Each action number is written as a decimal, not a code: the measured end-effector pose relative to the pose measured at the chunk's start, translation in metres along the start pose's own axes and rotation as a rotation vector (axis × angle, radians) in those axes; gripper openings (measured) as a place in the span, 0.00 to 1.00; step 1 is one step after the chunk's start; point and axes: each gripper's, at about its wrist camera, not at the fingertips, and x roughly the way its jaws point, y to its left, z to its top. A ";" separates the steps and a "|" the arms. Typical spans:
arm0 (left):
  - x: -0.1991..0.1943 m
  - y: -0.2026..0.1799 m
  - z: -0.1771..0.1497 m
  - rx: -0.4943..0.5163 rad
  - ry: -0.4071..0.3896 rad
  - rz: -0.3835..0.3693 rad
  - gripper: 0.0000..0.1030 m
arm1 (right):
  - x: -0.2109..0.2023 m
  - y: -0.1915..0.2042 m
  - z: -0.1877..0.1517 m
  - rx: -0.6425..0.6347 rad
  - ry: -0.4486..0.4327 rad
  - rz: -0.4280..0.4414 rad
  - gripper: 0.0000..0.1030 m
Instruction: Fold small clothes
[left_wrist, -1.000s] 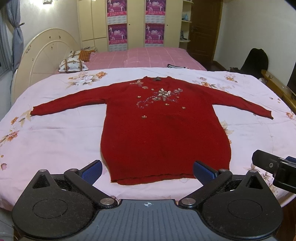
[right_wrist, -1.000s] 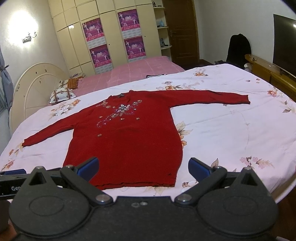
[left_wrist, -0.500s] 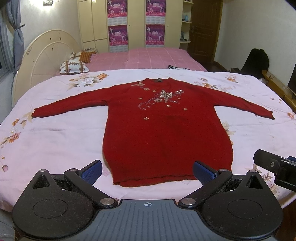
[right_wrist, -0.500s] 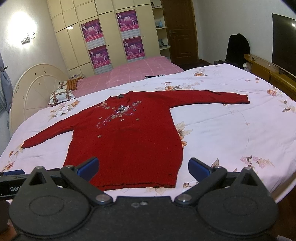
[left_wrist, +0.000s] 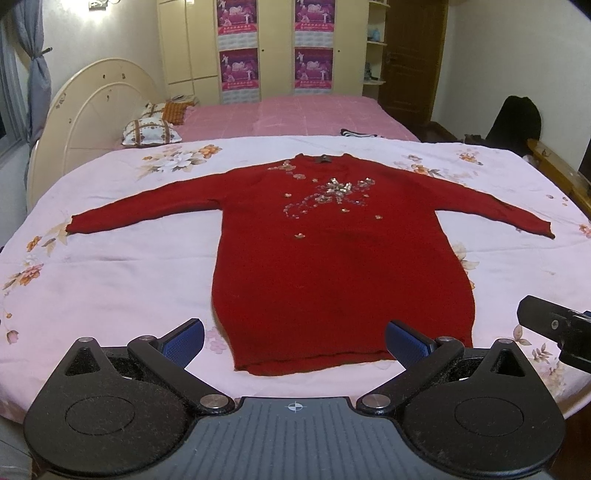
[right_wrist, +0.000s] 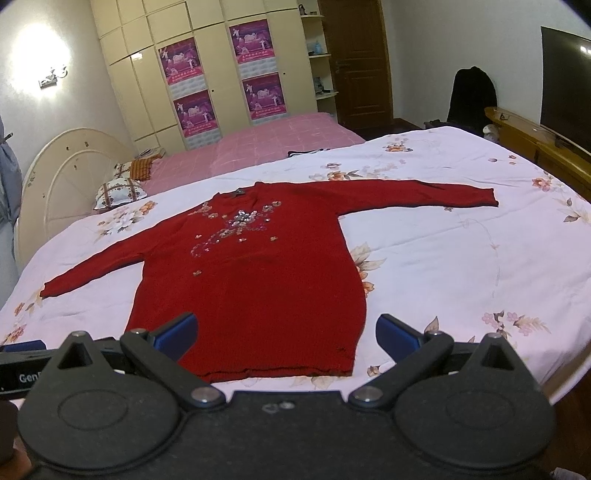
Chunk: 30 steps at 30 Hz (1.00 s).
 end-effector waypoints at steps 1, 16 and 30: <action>0.001 0.001 0.000 0.002 0.000 0.002 1.00 | 0.000 0.000 0.000 0.001 0.000 -0.002 0.99; 0.024 0.013 0.011 0.015 -0.013 0.020 1.00 | 0.014 0.003 0.001 0.010 -0.025 -0.041 0.99; 0.091 -0.007 0.049 -0.007 0.001 0.062 1.00 | 0.070 -0.032 0.033 0.000 -0.069 -0.091 0.99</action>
